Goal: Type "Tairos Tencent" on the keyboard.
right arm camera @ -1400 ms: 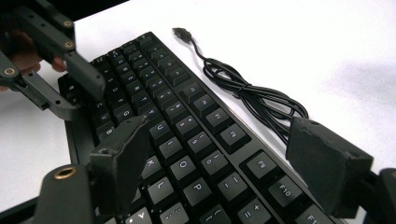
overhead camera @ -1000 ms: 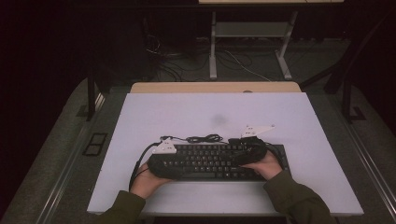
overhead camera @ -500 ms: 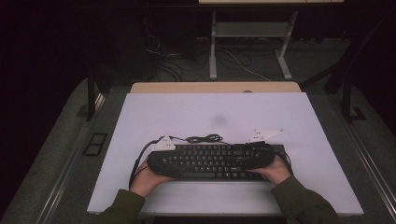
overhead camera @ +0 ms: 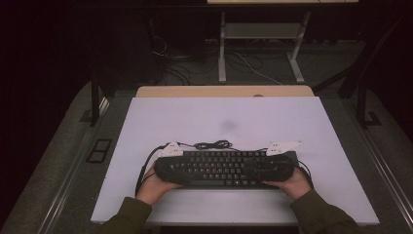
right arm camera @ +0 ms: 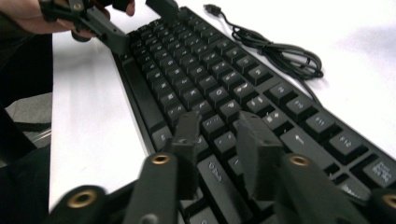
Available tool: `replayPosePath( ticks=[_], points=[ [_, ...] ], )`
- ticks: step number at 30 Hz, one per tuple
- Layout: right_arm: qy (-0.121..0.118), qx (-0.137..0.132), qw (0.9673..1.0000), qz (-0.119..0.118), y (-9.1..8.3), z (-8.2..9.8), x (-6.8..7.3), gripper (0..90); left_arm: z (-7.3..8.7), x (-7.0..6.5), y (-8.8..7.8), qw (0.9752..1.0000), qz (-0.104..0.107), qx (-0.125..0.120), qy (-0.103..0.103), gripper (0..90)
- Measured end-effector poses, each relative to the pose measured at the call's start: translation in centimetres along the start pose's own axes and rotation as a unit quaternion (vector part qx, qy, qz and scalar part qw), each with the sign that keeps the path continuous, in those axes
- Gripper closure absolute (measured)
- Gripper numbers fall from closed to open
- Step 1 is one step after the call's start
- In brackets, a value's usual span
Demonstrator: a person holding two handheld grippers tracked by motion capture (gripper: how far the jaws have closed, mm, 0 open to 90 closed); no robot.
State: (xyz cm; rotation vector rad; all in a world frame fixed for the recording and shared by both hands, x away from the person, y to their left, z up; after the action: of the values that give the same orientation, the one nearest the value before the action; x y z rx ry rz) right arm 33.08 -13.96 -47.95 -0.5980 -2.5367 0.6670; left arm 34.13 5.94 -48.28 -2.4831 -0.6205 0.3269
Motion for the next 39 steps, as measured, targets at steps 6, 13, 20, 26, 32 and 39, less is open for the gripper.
replayPosePath(
  ticks=[6,13,20,26,32,39],
  points=[
    [-0.007,0.019,0.9998,0.000,-0.3,0.9,-0.1,83.0,0.0,0.2,0.1,1.0000,-0.003,-0.001,0.000,17.8],
    [-0.023,0.053,0.9983,0.011,0.3,1.7,-0.2,89.2,-0.3,0.5,0.3,1.0000,-0.007,-0.007,0.002,17.5],
    [-0.032,0.074,0.9963,0.027,0.8,2.3,-0.5,89.3,-0.5,0.6,0.8,1.0000,-0.008,-0.004,0.002,17.5],
    [-0.035,0.082,0.9956,0.031,0.9,2.6,-0.6,89.3,-0.7,0.8,0.9,0.9999,-0.014,-0.006,0.003,18.0],
    [-0.035,0.082,0.9956,0.030,1.0,2.5,-0.6,89.3,-0.9,1.1,0.9,0.9998,-0.018,-0.007,0.003,21.6],
    [-0.032,0.082,0.9957,0.030,0.9,2.6,-0.6,89.3,-1.0,1.4,1.2,0.9997,-0.023,-0.001,0.002,33.4]
  ],
)
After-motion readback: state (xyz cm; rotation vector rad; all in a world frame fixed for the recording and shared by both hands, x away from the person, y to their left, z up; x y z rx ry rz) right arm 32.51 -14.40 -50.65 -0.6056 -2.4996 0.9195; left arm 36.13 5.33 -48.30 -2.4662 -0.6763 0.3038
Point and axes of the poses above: each handheld gripper's, and its own axes: y roughly forward along the jaws, z roughly out of its underside, x roughly to its left, the point moved 10 cm from there along y, roughly forward along the jaws, and after that the axes turned 5 degrees about y, right-handed, at the moved point
